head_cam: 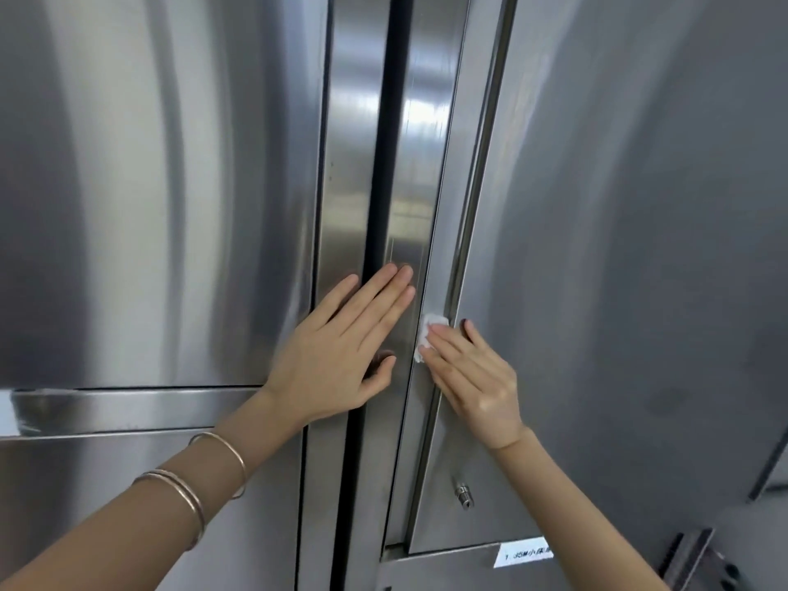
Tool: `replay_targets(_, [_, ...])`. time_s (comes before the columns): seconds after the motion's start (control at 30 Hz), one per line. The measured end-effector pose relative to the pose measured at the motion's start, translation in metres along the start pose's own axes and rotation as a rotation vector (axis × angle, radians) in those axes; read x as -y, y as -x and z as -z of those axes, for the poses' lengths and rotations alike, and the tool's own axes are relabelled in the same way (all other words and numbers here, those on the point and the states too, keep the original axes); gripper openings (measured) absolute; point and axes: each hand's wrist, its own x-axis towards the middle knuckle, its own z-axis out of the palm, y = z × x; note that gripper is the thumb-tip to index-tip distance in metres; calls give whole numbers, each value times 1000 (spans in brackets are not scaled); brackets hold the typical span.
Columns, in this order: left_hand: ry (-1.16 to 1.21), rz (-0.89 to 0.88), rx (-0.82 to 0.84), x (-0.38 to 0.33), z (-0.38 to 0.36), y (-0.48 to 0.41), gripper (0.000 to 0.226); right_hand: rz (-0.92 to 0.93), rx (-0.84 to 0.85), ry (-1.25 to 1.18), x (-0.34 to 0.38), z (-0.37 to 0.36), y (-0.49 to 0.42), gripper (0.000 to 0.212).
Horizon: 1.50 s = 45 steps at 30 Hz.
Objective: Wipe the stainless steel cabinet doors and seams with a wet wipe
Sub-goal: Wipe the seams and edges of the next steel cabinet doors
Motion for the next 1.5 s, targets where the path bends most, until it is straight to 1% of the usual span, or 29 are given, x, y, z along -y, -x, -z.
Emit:
replay_targets(0.07, [-2,-1,12,-1,2,0,71,87,71,12,-8,7,-3,14])
replay_targets(0.1, [-4,-5,21,-1,2,0,72,110,64,28,-17,10,-16,13])
replay_targets(0.17, [-9,-2,30,-1,3,0,72,105,-12,49,-37,10,-50,11])
replay_targets(0.27, [4,3,26,-2,3,0,72,11,-116,31,-47,0,-72,13])
replay_targets(0.33, [12,4,16,-1,3,0,73,-65,-124,-14,-27,-8,-43,15])
replay_targets(0.4, [10,13,14,-2,2,-2,72,-88,-34,-48,2,-10,9,17])
replay_targets(0.47, [24,31,40,-6,2,1,73,-55,102,-77,27,-4,49,23])
replay_targets(0.53, [45,59,59,-14,2,11,73,11,166,-93,26,3,56,22])
replay_targets(0.6, [65,73,79,-29,0,31,74,43,124,-83,9,5,32,14])
replay_targets(0.63, [67,81,91,-36,-1,42,74,29,71,-83,0,2,17,10])
replay_targets(0.7, [79,117,135,-55,-3,62,76,-30,-27,-101,-10,-6,-4,9])
replay_targets(0.77, [103,166,187,-73,-5,79,77,-86,-65,-139,-1,-13,10,10])
replay_targets(0.83, [113,176,230,-91,-10,97,77,-66,6,-157,22,-16,63,16])
replay_targets(0.9, [109,156,268,-103,-13,116,77,7,114,-156,50,-13,118,22])
replay_targets(0.93, [104,149,280,-108,-15,125,78,24,157,-156,59,-13,135,21])
replay_targets(0.97, [96,147,288,-113,-17,133,78,28,165,-157,63,-13,141,16])
replay_targets(1.0, [90,157,291,-119,-19,141,77,29,136,-157,62,-14,138,9])
replay_targets(1.07, [95,193,285,-128,-23,153,75,15,9,-139,49,-19,114,2])
replay_targets(1.13, [110,227,248,-134,-28,159,74,-26,-127,-122,38,-26,90,5])
replay_targets(1.17, [114,239,219,-136,-31,161,72,-57,-157,-120,39,-28,87,6])
replay_targets(1.2, [122,245,192,-138,-34,164,71,-93,-166,-115,47,-28,94,6])
replay_targets(1.27, [144,248,156,-141,-38,172,69,-119,-92,-77,73,-29,137,3])
replay_targets(1.3, [151,239,145,-142,-40,177,68,-93,-38,-58,88,-29,166,5])
replay_targets(1.37, [143,212,134,-142,-44,188,67,21,43,-63,106,-27,209,3])
replay_targets(1.43, [122,197,119,-143,-48,197,68,67,0,-71,101,-32,210,10])
replay_targets(1.5, [123,198,90,-147,-52,203,68,30,-121,-73,92,-40,196,11])
